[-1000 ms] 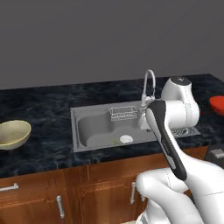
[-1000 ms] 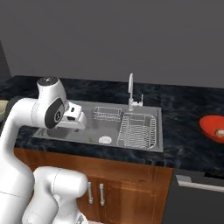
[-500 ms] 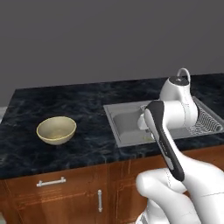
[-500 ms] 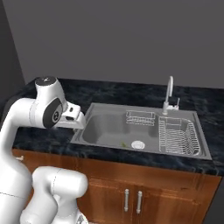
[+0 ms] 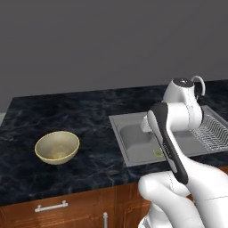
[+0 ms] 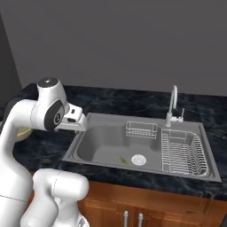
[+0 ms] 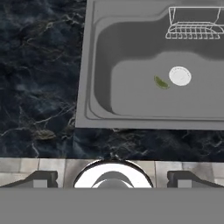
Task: Pick the tangerines from the cabinet and place them in one bowl. Pick the lemon wedge from the sink and place it in the other bowl.
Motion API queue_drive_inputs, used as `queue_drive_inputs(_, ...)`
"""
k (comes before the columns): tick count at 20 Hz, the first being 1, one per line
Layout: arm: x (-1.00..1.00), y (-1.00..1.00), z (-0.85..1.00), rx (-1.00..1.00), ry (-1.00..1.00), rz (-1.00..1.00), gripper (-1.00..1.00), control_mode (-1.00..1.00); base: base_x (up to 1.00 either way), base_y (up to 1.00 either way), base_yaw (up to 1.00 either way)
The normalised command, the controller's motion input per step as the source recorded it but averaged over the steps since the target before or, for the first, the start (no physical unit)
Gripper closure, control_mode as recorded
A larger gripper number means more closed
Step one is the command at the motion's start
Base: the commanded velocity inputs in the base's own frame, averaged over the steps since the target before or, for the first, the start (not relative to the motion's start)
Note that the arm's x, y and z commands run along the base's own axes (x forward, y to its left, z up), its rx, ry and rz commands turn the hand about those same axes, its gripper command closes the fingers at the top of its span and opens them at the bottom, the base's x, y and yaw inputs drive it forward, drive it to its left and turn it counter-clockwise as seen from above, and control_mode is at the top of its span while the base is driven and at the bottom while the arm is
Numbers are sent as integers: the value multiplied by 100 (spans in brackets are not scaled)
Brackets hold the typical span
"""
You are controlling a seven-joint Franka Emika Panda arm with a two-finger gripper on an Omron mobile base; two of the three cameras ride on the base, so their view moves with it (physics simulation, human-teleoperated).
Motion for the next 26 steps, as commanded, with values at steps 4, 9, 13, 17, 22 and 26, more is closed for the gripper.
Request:
queue_drive_inputs(4, 0, 0, 0, 0, 0, 0, -100, 100, 48, 0, 0)
queue_drive_inputs(9, 0, 0, 0, 0, 0, 0, -100, 100, 33, 0, 0)
queue_drive_inputs(13, 0, 0, 0, 0, 0, 0, -100, 100, 13, 0, 0)
queue_drive_inputs(17, 0, 0, 0, 0, 0, 0, -100, 100, 0, 0, 0)
queue_drive_inputs(22, 14, 0, 0, 0, 0, 0, -100, -100, 0, 0, 0)
queue_drive_inputs(26, 63, -19, 0, 0, 0, 0, -100, -100, 0, 0, 0)
